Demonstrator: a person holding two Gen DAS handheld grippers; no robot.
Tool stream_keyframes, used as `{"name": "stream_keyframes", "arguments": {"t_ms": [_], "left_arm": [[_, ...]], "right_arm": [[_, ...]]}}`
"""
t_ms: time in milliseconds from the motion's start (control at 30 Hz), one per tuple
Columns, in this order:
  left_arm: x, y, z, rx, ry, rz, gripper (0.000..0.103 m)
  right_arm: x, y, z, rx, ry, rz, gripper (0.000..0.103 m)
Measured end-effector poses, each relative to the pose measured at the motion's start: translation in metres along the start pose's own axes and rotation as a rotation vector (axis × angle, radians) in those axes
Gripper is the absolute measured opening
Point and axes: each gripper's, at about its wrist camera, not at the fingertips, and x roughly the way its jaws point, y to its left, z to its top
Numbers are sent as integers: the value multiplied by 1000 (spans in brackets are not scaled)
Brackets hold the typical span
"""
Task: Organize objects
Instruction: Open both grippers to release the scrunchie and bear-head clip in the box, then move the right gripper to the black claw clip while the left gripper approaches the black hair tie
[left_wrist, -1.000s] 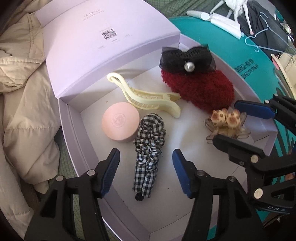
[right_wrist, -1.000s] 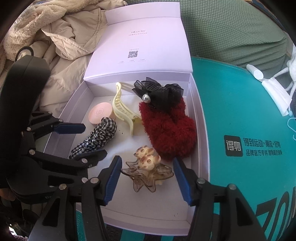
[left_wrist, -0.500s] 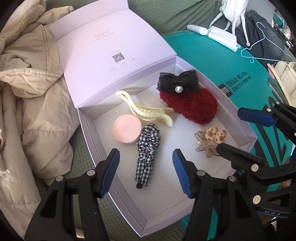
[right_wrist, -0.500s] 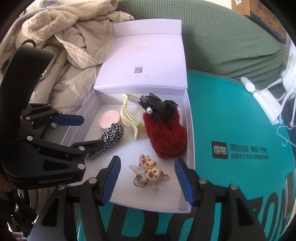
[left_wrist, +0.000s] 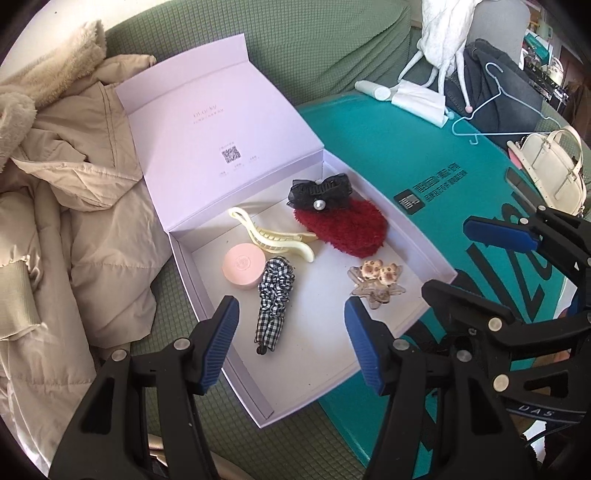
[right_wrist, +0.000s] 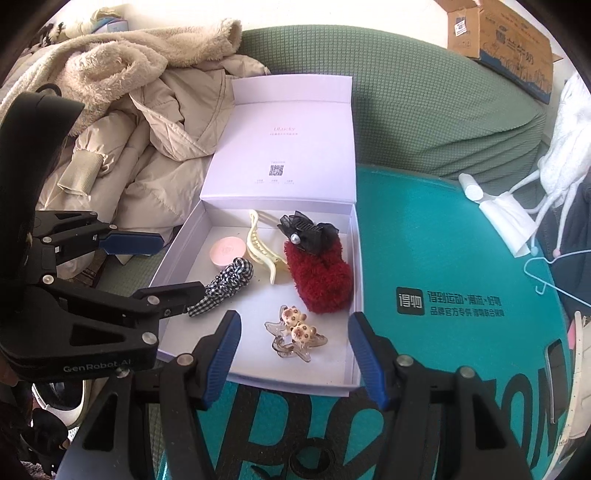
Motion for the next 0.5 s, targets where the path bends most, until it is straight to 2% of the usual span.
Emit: {"name": "stream_keyframes", "arguments": {"t_ms": [500], "left_arm": [[-60, -29, -13, 30, -71, -46, 60]], "right_arm": [[-65, -5, -21, 14, -54, -61, 61]]}}
